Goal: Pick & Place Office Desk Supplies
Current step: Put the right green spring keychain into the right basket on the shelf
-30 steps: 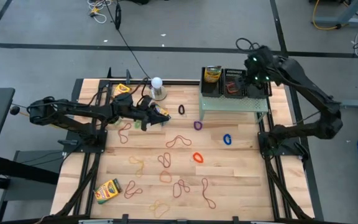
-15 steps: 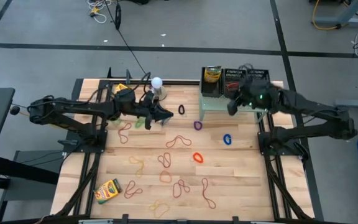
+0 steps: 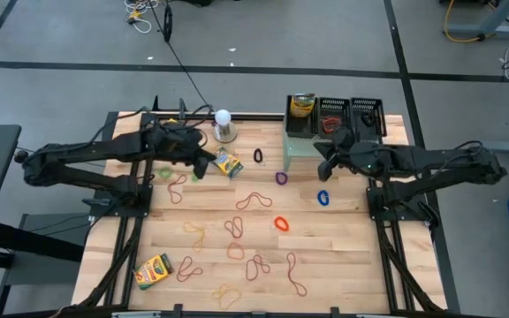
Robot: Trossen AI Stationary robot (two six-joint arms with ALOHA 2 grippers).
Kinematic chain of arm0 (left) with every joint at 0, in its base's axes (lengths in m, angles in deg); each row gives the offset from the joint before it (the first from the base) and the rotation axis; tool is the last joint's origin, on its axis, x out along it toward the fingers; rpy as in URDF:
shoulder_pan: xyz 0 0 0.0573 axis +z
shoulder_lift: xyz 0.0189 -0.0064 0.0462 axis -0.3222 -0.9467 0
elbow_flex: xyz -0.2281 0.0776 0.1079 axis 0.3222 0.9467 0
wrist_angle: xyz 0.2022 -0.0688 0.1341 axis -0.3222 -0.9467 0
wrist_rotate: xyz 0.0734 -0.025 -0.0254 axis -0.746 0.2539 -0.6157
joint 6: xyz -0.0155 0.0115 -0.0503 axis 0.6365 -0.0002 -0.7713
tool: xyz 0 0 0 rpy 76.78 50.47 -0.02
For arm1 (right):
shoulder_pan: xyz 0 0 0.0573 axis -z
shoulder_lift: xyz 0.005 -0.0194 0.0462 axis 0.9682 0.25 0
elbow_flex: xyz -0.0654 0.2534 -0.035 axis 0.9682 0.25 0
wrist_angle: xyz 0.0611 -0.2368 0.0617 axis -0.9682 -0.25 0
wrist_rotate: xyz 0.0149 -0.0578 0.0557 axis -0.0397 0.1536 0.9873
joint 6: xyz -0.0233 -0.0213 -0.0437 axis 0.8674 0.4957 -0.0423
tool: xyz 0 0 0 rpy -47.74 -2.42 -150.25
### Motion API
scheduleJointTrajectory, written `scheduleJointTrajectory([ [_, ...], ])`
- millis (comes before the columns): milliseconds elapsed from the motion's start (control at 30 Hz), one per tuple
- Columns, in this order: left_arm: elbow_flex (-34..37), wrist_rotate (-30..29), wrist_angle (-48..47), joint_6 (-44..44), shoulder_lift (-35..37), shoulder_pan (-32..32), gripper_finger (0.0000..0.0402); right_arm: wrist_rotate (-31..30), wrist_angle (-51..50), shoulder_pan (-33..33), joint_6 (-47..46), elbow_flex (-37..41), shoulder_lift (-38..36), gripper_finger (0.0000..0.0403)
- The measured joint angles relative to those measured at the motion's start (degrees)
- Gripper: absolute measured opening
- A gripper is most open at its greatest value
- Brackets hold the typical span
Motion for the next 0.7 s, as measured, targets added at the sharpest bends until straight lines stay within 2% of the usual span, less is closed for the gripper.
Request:
scheduleJointTrajectory([
  [133,5.7,0.3,0.2,-5.0,2.3,1.1,0.0008,0.0,0.2,-0.2,-0.3,0.8,0.1,0.0018],
  [333,15.2,-3.2,-0.5,-13.3,3.1,6.6,0.0021,0.0,0.3,-0.1,-0.3,0.8,0.0,0.0018],
  [533,18.3,-2.7,-0.4,-13.6,-1.4,13.0,0.0075,0.0,0.3,-0.1,-0.3,0.8,0.0,0.0018],
  [700,19.1,-0.6,-0.5,-11.5,-7.6,15.3,0.0122,0.0,0.7,-0.1,-0.3,0.8,0.0,0.0018],
])
